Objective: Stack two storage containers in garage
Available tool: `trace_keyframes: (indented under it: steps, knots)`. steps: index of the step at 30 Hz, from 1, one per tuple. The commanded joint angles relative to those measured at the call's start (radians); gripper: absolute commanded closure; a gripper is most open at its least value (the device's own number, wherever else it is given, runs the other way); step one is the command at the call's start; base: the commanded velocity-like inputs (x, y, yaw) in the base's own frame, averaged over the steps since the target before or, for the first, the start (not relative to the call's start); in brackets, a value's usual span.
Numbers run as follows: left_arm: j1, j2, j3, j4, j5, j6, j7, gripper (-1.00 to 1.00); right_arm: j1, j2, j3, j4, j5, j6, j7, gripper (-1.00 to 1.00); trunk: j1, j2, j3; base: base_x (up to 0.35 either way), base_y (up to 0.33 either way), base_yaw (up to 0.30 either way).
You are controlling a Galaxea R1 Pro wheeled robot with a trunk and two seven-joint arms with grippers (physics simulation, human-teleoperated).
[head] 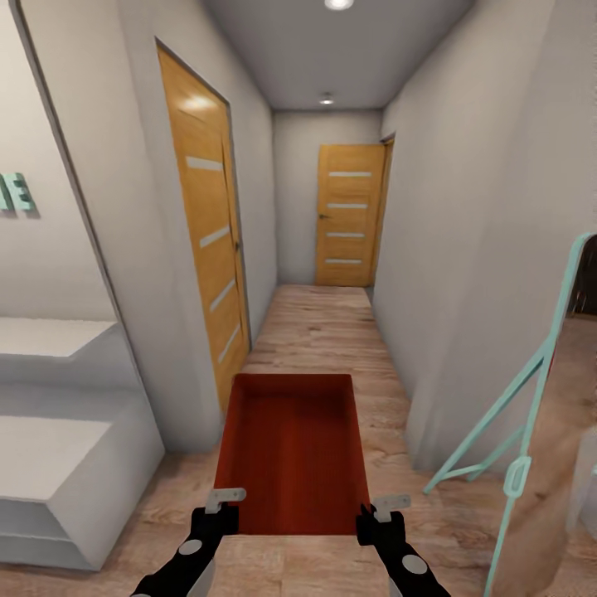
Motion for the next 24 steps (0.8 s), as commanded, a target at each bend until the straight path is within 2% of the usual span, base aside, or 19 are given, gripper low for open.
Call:
trace_keyframes:
  steps: [1, 13, 24]
  knots:
    - [-0.001, 0.03, 0.013, 0.002, 0.001, -0.004, 0.044, 1.0, -0.002, -0.001, 0.01, -0.002, -0.006, -0.049, 0.017, 1.0, 0.001, -0.002, -0.002, 0.308, 0.189, -0.255]
    - [-0.001, 0.036, 0.013, 0.002, 0.001, -0.005, 0.044, 1.0, -0.002, -0.001, 0.01, -0.002, -0.006, -0.049, 0.017, 1.0, 0.001, -0.002, -0.002, 0.308, 0.19, -0.245]
    - [-0.001, 0.037, 0.013, 0.003, 0.001, -0.004, 0.044, 1.0, -0.002, -0.001, 0.01, -0.002, -0.006, -0.049, 0.017, 1.0, 0.001, -0.002, -0.002, 0.308, 0.178, -0.021]
